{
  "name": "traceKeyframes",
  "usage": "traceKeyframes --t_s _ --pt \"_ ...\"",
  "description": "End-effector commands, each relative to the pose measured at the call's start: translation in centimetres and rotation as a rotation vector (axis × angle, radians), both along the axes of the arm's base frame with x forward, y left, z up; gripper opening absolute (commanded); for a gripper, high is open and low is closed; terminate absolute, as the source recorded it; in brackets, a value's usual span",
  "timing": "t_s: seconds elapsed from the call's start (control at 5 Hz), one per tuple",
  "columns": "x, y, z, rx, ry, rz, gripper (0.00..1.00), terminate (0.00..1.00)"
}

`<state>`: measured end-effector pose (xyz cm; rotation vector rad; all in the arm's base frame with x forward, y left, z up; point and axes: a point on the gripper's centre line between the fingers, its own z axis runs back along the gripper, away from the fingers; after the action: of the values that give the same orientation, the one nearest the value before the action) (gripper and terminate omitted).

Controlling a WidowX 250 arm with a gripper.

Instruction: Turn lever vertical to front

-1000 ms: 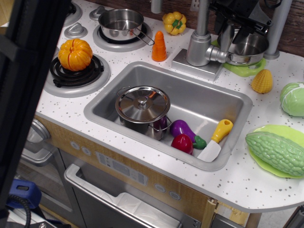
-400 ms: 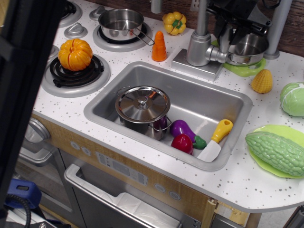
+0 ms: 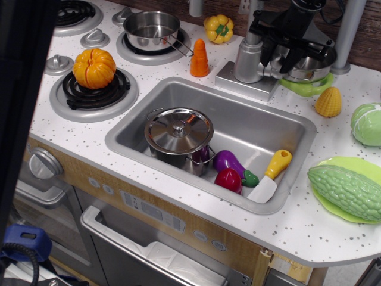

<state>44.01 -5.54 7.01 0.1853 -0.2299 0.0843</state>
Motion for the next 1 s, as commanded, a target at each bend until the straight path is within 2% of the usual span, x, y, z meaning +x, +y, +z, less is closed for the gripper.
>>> traceKeyframes --t_s 0.0,0.4,0.8 --pt "-0.2 -1.4 2.1 -0.122 -0.026 -0.055 0.0 0.0" --pt "-0.9 -2.6 0.4 -0.161 -0.022 -0.049 0.0 0.0" --pt "-0.9 -2.8 -0.6 -0.155 -0.048 -0.043 0.0 0.0"
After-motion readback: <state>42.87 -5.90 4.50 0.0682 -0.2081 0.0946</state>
